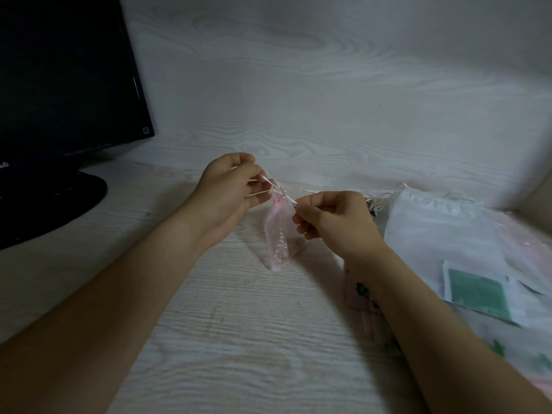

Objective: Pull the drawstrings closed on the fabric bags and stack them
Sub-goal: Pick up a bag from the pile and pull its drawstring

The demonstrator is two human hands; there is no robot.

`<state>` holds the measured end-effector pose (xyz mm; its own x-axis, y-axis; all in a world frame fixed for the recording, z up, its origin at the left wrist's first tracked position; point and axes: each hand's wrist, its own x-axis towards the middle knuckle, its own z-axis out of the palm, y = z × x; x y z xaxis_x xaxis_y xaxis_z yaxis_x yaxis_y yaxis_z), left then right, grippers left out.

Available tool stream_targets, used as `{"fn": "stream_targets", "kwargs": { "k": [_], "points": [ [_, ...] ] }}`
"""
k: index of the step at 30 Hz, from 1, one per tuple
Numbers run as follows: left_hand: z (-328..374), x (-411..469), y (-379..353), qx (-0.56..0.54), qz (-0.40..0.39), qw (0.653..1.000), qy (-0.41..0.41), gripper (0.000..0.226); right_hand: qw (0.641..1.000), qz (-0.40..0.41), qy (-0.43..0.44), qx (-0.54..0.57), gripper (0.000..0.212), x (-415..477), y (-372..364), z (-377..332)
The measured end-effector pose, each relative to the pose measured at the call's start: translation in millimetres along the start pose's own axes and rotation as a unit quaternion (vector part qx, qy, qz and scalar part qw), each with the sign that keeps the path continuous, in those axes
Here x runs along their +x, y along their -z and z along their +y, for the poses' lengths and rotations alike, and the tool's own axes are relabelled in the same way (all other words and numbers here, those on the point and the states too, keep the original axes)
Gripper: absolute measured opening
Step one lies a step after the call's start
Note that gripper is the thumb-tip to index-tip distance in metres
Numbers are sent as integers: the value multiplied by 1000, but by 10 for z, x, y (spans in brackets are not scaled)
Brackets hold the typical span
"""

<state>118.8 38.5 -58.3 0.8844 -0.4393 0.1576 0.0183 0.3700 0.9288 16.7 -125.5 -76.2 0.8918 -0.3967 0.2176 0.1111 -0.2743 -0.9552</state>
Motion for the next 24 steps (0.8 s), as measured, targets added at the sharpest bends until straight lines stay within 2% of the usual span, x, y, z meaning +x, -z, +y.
{"fn": "stream_targets", "kwargs": {
  "k": [3,6,10,14,18,24],
  "points": [
    [0,-7,-15,-33,-1,999,13,27,1000,-8,3,0,12,-2,-6,1],
    [-1,-12,-17,-20,26,999,9,24,1000,-1,12,-9,12,-2,-10,6],
    [-10,-45,-21,99,63,993,-1,10,999,18,23,-29,12,6,-9,18],
    [-23,-53,-4,226,67,971,-30,9,999,18,20,-45,12,-3,-45,20],
    [12,-89,9,305,33,948,-82,13,997,31,30,-61,13,-1,-57,5],
    [15,-179,36,398,-100,903,-126,17,998,47,29,-42,15,-2,-43,-18]
  ]
}}
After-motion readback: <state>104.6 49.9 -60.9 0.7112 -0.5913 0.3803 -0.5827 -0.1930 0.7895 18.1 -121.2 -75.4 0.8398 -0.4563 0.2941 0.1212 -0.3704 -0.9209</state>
